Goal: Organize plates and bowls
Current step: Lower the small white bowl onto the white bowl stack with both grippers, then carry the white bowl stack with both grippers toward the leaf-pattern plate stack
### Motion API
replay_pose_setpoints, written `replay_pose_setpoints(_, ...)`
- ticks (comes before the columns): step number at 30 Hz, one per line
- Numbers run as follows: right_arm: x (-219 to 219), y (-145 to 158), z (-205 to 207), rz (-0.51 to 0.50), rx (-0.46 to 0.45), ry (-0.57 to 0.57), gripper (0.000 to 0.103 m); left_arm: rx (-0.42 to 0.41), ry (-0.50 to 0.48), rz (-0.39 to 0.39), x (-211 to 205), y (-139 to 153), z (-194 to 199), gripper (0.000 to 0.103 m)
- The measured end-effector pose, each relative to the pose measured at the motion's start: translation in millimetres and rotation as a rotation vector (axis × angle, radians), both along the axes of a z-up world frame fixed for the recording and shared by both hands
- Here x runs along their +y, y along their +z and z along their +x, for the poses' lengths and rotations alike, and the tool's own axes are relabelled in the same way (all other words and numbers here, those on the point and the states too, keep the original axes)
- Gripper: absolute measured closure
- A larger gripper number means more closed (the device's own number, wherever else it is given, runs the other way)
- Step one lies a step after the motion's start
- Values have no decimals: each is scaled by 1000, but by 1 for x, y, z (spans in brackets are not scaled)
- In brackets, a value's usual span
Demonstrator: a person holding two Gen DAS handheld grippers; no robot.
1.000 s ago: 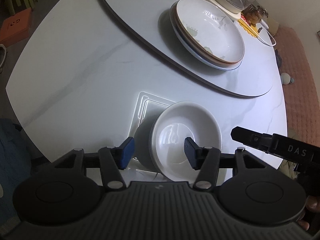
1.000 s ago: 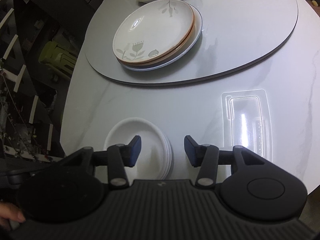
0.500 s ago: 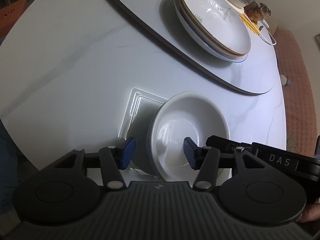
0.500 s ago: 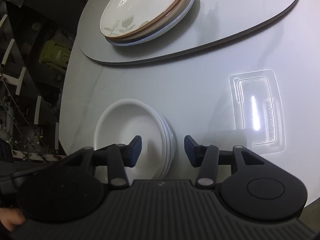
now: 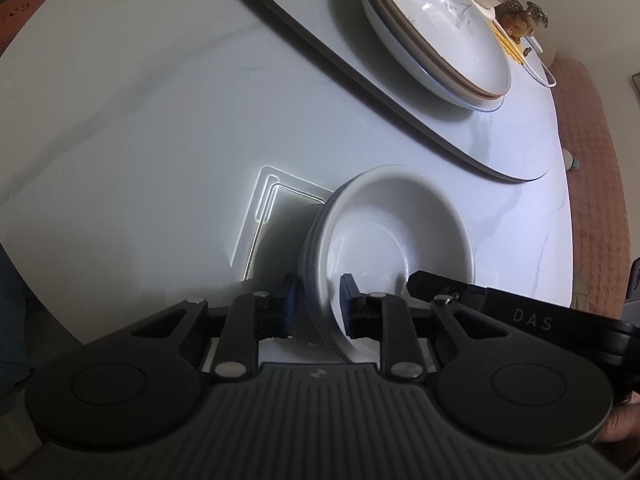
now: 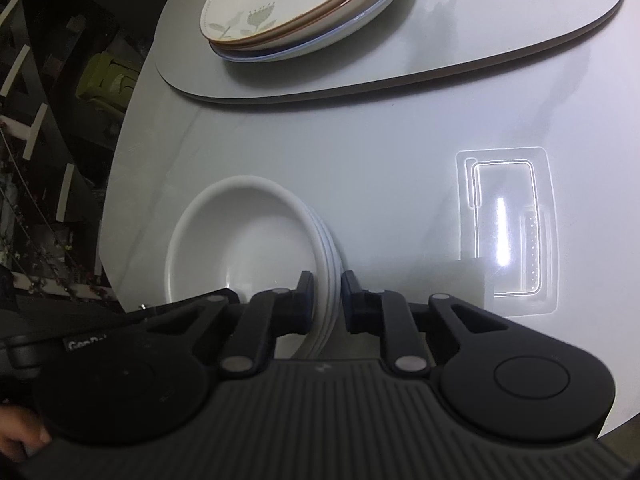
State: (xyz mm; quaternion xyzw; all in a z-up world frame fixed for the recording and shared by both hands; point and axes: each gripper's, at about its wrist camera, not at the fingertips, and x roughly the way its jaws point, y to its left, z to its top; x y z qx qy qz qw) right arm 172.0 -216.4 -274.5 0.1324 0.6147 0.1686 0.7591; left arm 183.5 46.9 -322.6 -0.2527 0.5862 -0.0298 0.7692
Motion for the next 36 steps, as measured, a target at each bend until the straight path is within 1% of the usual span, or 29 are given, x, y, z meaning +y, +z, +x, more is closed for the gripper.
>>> replay_pose_setpoints(3, -1, 5, 0, -11, 0, 13, 87, 5, -2, -5, -2, 8, -2, 77)
replay_pose_setpoints(7, -7, 18, 1, -7, 11, 1, 88, 4, -16, 3, -9, 23, -6, 77)
replay_pose_setpoints(11, -9, 38, 0, -6, -2, 2, 88, -13, -20, 2, -10, 42, -9, 77)
replay_pose_setpoints(15, -9, 58, -3, -3, -14, -10, 88, -1, -25, 19, -11, 61, -9, 77)
replay_pose_setpoints(18, -6, 73, -4, -8, -38, -16, 87, -22, -39, 34, -10, 77, -9, 77)
replay_pose_setpoints(23, -5, 93, -2, 1, -65, -40, 87, -57, -44, 18, -6, 99, -5, 77)
replay_pose_setpoints(26, -8, 106, -1, 6, -85, -51, 87, -65, -64, 21, -10, 110, -3, 77)
replay_pose_setpoints(31, -8, 124, 3, 2, -121, -66, 87, -74, -89, 17, -10, 120, -2, 77)
replay_pose_setpoints(36, -6, 137, 7, -1, -146, -73, 87, -110, -91, 29, -6, 136, 4, 77)
